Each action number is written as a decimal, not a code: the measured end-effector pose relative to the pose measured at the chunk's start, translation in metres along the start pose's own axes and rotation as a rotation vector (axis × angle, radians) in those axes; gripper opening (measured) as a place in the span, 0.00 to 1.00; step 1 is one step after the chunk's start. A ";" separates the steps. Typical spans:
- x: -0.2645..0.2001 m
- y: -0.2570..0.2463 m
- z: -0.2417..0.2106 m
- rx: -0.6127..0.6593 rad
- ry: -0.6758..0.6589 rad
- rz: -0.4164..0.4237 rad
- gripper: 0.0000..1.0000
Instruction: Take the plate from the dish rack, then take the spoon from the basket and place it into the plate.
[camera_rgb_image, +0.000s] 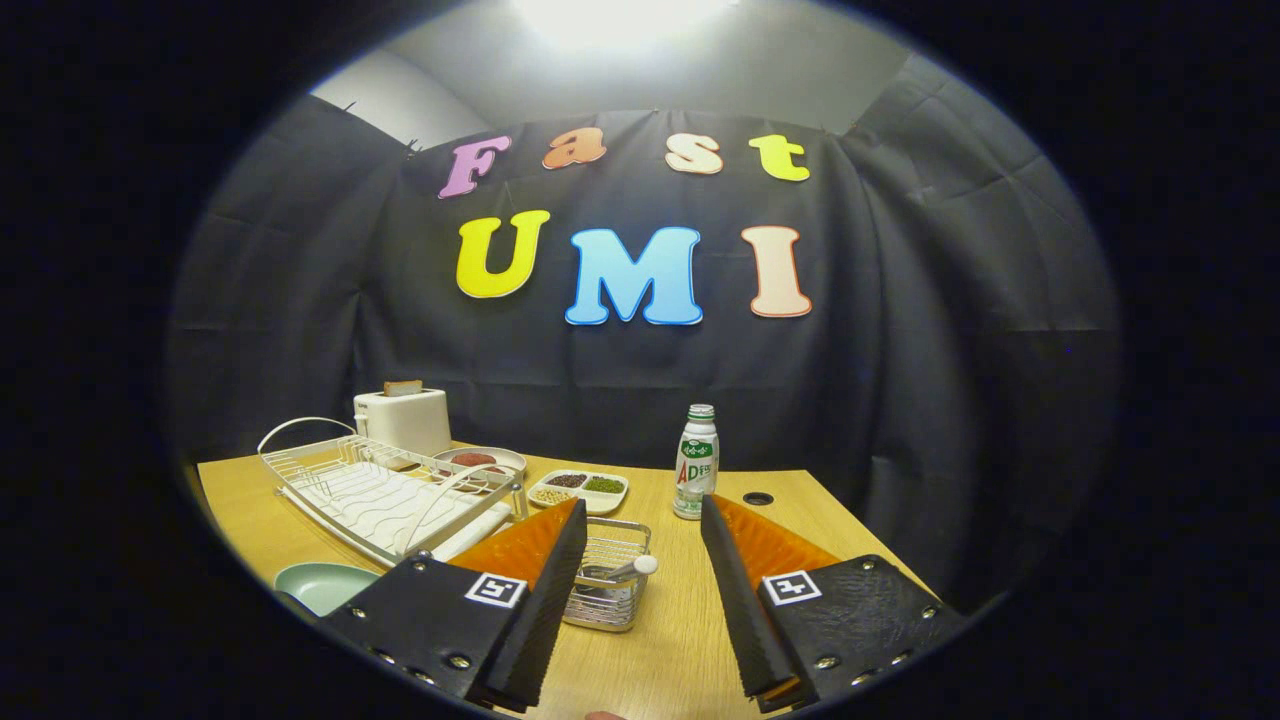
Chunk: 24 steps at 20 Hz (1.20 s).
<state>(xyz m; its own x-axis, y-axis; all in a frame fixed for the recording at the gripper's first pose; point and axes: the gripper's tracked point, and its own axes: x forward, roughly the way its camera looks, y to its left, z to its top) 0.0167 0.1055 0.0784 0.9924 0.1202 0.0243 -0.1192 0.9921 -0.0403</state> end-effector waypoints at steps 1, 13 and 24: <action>0.005 -0.002 -0.003 0.004 -0.001 0.002 0.71; 0.047 0.004 -0.044 0.050 0.007 0.011 0.47; 0.038 0.021 -0.022 0.067 0.052 0.051 0.05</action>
<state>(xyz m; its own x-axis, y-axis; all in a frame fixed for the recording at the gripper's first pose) 0.0524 0.1305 0.0562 0.9849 0.1707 -0.0276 -0.1700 0.9851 0.0272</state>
